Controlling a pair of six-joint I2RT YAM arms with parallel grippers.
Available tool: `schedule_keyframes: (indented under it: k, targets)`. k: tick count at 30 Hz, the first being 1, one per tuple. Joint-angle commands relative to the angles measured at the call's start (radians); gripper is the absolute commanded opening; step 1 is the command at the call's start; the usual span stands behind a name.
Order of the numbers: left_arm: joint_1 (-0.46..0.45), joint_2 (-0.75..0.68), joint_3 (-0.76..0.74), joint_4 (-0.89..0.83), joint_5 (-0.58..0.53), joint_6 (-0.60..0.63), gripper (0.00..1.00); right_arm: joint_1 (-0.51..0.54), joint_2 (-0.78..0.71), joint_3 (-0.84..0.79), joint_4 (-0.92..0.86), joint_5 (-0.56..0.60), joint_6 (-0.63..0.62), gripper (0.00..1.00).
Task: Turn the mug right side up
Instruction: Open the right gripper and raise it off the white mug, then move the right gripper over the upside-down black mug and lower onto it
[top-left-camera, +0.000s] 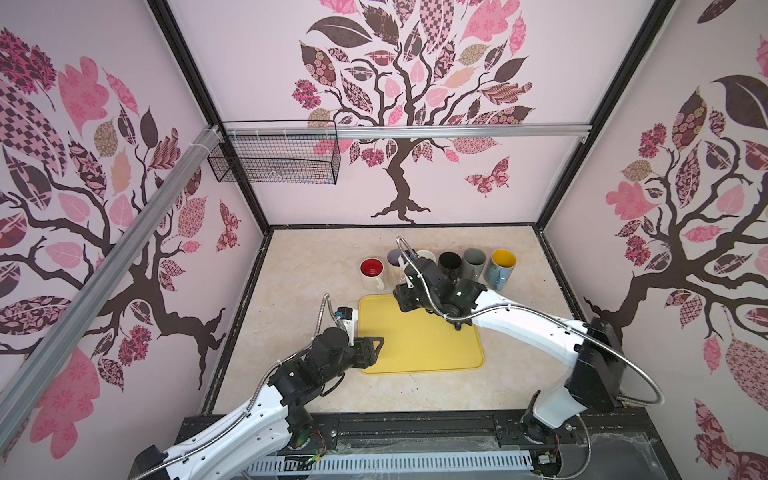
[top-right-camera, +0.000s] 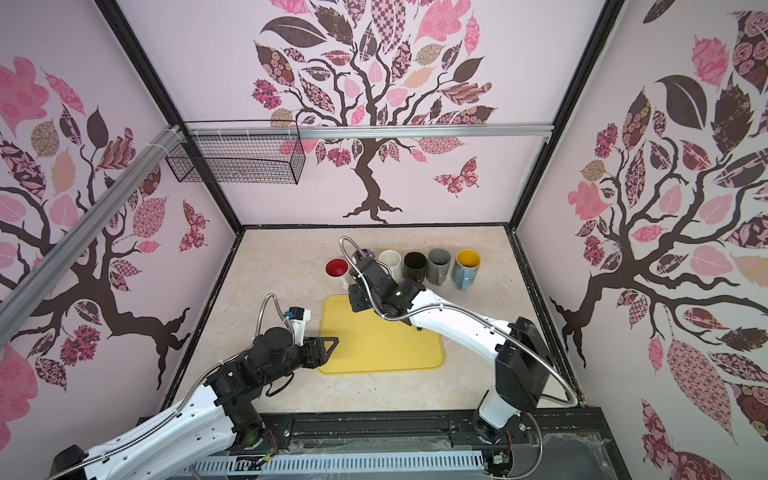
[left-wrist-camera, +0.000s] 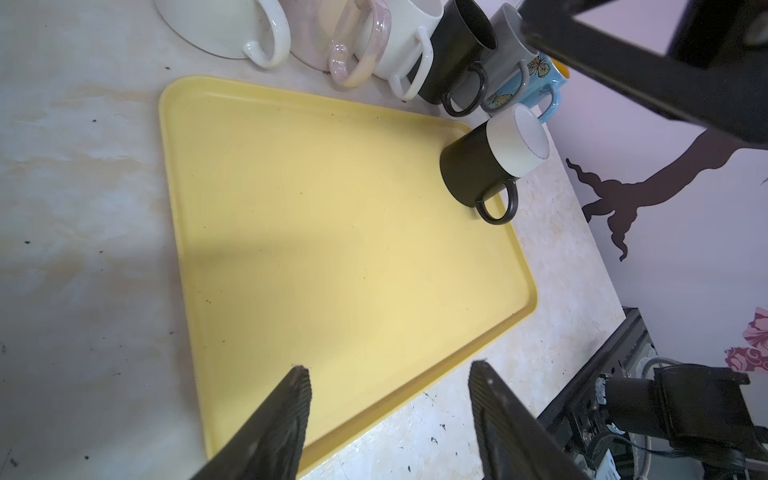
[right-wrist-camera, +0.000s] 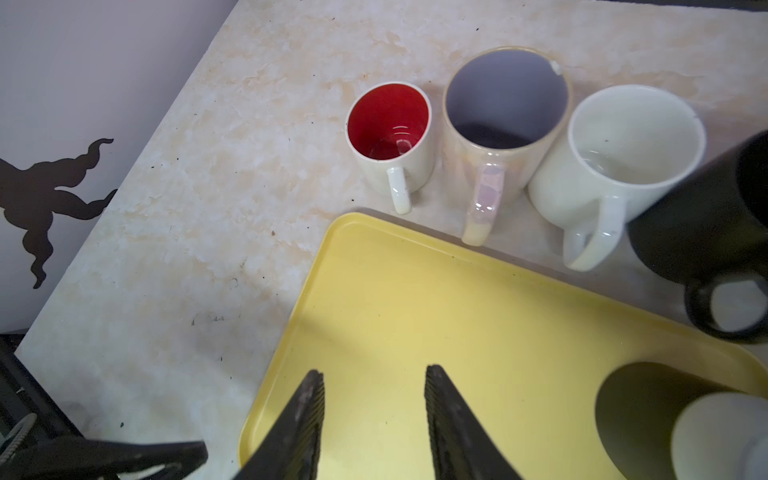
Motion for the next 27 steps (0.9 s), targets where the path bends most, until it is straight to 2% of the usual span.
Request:
schedule_keyframes:
  k: [1,8,11,13,16,18,21,24,27]
  targets:
    - [-0.003,0.005,-0.015,0.038,0.008,0.015,0.64,0.002,-0.145,-0.047,-0.045,0.065,-0.018,0.44]
    - [-0.002,0.024,-0.053,0.135,0.023,0.001,0.66,0.001,-0.3,-0.186,-0.131,0.22,0.0,0.44]
    - [0.001,0.028,-0.064,0.147,-0.055,-0.036,0.67,-0.01,-0.357,-0.252,-0.162,0.272,0.037,0.44]
    - [0.021,0.03,-0.067,0.134,-0.084,-0.056,0.68,-0.042,-0.399,-0.301,-0.149,0.257,0.066,0.42]
    - [0.065,0.03,-0.065,0.101,-0.091,-0.118,0.7,-0.126,-0.451,-0.375,-0.117,0.16,0.105,0.39]
    - [0.109,0.033,-0.064,0.096,-0.033,-0.146,0.71,-0.166,-0.467,-0.399,-0.12,0.137,0.124,0.39]
    - [0.162,0.082,-0.041,0.094,0.081,-0.124,0.74,-0.172,-0.451,-0.406,-0.139,0.155,0.121,0.4]
    - [0.164,0.142,-0.003,0.059,0.121,-0.071,0.78,-0.172,-0.416,-0.424,-0.133,0.143,0.118,0.4]
    - [0.164,0.139,-0.019,0.111,0.168,-0.053,0.78,-0.175,-0.386,-0.457,-0.095,0.119,0.123,0.4]
